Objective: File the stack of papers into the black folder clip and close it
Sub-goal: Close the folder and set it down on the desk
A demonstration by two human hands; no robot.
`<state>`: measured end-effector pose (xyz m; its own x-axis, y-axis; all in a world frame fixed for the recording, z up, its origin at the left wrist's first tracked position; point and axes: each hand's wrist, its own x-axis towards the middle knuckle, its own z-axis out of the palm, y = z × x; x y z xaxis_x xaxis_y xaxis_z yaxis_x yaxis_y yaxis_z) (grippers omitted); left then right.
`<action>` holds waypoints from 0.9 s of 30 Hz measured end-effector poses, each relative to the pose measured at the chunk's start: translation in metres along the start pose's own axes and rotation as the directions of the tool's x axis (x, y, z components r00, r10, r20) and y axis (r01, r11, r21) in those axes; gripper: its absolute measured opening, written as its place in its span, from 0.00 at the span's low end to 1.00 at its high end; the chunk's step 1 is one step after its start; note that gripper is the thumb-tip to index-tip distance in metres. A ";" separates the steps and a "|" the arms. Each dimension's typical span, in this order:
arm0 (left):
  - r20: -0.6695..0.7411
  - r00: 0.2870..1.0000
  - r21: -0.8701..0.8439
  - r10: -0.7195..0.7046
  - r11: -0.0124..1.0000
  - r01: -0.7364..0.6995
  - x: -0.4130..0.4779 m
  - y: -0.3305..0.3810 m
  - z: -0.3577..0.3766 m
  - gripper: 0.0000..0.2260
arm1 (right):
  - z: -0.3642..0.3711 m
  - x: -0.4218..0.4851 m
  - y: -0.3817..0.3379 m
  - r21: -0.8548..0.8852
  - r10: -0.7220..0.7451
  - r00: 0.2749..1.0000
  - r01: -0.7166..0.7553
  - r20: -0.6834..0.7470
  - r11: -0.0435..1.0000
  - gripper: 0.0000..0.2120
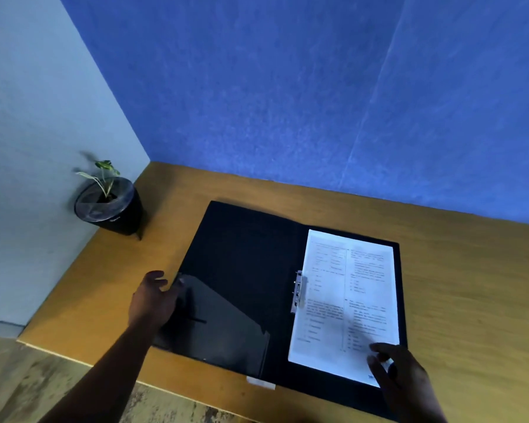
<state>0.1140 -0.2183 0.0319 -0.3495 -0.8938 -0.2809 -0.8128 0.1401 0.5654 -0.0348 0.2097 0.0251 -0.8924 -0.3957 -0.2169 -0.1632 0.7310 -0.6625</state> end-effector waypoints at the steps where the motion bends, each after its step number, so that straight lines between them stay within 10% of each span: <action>1: 0.024 1.000 -0.013 -0.001 1.000 0.001 0.000 0.001 -0.003 0.20 | 0.001 0.000 -0.002 0.007 -0.010 1.000 0.010 0.004 1.000 0.17; 10: 0.103 0.977 -0.380 0.188 0.915 -0.136 -0.032 0.050 -0.056 0.06 | -0.004 0.009 -0.034 0.252 -0.002 0.999 0.010 -0.033 0.968 0.04; 17: 0.396 0.794 -0.630 0.460 0.766 -0.130 -0.122 0.149 -0.046 0.09 | -0.027 -0.003 -0.063 0.423 -0.046 0.994 0.000 0.099 0.906 0.07; 23: 0.524 0.662 -0.627 0.537 0.769 -0.128 -0.181 0.205 0.036 0.09 | -0.057 -0.013 -0.077 0.550 -0.058 0.998 0.043 0.010 0.834 0.09; 27: 0.482 0.634 -0.496 0.605 0.785 -0.372 -0.212 0.223 0.097 0.10 | -0.073 -0.024 -0.070 0.542 -0.083 0.996 0.093 -0.044 0.835 0.21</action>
<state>-0.0380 0.0439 0.1425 -0.9380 -0.2761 -0.2098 -0.2766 0.2308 0.9328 -0.0329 0.2085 0.1295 -0.8934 -0.4302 -0.1296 0.0085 0.2723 -0.9622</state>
